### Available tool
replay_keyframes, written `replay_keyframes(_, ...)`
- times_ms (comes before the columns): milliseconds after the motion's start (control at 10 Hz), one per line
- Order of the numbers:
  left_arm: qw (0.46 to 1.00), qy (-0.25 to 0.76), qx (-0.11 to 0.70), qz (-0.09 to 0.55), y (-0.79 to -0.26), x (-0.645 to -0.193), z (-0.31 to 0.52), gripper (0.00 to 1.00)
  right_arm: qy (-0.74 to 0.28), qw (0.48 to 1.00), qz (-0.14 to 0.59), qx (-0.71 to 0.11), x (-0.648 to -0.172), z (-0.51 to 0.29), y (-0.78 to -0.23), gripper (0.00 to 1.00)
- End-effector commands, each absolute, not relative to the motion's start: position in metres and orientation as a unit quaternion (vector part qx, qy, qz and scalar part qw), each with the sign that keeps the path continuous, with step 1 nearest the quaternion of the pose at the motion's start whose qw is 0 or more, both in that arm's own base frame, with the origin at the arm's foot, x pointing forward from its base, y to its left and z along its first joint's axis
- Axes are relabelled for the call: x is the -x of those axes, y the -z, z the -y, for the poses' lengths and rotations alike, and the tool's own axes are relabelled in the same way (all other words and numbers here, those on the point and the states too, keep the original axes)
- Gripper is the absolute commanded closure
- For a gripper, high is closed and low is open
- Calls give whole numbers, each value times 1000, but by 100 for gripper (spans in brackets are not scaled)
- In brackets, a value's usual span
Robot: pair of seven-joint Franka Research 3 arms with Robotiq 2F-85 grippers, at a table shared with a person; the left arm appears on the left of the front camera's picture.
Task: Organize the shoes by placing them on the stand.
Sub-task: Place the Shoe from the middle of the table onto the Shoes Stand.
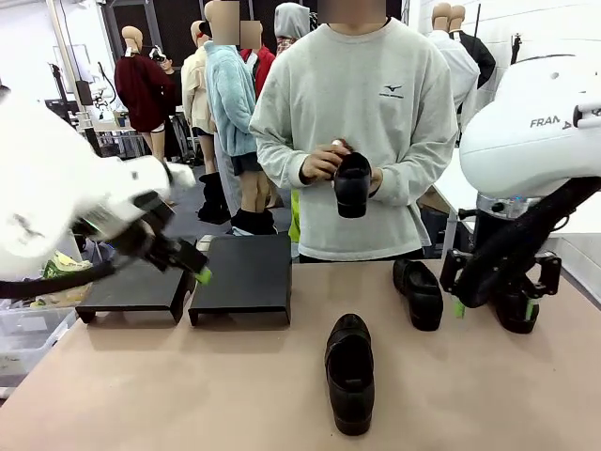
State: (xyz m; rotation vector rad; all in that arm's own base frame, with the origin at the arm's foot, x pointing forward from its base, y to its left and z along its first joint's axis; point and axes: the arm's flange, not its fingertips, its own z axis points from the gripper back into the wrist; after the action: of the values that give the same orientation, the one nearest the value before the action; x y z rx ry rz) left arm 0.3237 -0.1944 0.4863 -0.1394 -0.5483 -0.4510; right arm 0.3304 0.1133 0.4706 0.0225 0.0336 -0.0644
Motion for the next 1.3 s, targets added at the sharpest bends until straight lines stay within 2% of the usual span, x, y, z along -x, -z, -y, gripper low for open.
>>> replay_keyframes(0, 971, 140, 85, 175, -458, -323, 233, 0, 31, 999, -28, -2, -324, -103, -467, 0)
replay_keyframes(200, 977, 134, 131, 97, -453, -316, 254, 0, 26, 999, -37, -7, -327, -90, -459, 0)
replay_keyframes(300, 974, 137, 138, 113, -467, -317, 244, 0, 30, 999, -35, -9, -333, -84, -455, 0)
replay_keyframes(400, 977, 149, 85, 129, -431, -312, 247, 0, 37, 999, -31, -9, -329, -100, -463, 0)
replay_keyframes(600, 978, 144, 109, 108, -443, -311, 257, 0, 37, 999, -31, -9, -329, -100, -463, 0)
replay_keyframes(700, 983, 126, 81, 110, -444, -307, 267, 0, 37, 999, -31, -9, -329, -100, -463, 0)
replay_keyframes(1000, 977, 117, 84, 159, -425, -317, 346, 0, 37, 999, -31, -9, -329, -100, -463, 0)
replay_keyframes(1200, 984, 90, 96, 118, -397, -324, 370, 0, 37, 999, -31, -9, -329, -100, -463, 0)
